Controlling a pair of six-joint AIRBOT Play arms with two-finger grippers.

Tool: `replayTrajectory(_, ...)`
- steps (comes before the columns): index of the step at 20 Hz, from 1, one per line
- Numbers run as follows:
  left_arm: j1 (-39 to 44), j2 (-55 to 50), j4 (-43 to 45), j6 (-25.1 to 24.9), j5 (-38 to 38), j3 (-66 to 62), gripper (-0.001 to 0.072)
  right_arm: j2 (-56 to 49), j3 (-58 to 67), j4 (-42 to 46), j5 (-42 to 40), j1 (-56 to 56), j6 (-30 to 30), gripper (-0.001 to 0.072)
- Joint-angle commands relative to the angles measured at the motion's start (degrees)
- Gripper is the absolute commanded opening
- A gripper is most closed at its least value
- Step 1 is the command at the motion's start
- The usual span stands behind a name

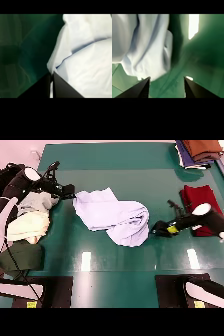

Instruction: Fold the shirts.

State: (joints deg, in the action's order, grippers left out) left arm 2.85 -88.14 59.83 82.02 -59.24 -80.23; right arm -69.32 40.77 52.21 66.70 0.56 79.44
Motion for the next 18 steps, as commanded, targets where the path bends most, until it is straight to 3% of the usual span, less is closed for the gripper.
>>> replayTrajectory(1, 0.0, 0.0, 0.0, 0.0, -1.2, -0.2, 0.0024, -6.1, -1.2, -4.1, -9.7, 7.6, -1.1, 0.0426)
replayTrajectory(2, 0.0, 0.1, 0.0, 0.0, -1.5, -0.2, 0.0024, -7.1, 0.1, -4.1, -10.7, 8.3, -1.1, 0.0366)
replayTrajectory(4, 0.0, 0.4, 0.2, 0.0, -1.6, -0.3, 0.0024, -7.0, 2.6, -4.0, -11.2, 8.0, -1.2, 0.0058)
replayTrajectory(5, 0.0, 1.2, 0.2, 0.0, -1.6, -0.5, 0.0025, -5.6, 3.9, -3.8, -10.9, 7.1, -2.1, 0.0019)
replayTrajectory(10, 0.0, 12.6, 7.3, 0.0, -0.6, -12.0, 0.0025, 10.2, 19.0, 5.3, -1.8, -2.8, -2.1, 0.0018)
replayTrajectory(18, 0.0, 36.4, 7.4, -0.1, 3.3, -32.0, 0.0025, 26.4, 49.7, 5.4, 8.4, -16.7, -1.9, 0.0017)
